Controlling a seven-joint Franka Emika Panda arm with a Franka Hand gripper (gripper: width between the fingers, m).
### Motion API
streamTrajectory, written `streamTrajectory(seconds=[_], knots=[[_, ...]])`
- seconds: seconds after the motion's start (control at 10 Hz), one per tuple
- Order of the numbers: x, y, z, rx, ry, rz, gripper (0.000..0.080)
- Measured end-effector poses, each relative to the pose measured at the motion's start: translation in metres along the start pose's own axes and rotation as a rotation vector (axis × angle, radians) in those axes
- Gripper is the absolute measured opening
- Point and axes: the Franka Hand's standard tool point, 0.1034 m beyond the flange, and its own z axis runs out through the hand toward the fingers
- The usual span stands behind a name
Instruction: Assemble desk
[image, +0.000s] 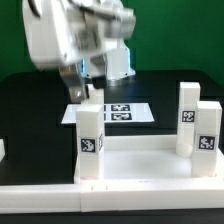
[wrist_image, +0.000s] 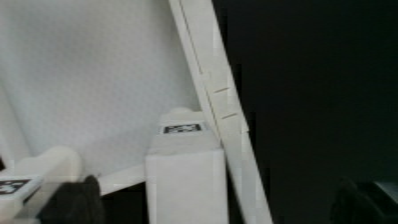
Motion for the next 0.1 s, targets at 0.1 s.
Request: streamTrajectory(seconds=[0.1], knots=[[-0.0008,0.0002,-0.0005,-0.004,-0.001,-0.002,0.0648]])
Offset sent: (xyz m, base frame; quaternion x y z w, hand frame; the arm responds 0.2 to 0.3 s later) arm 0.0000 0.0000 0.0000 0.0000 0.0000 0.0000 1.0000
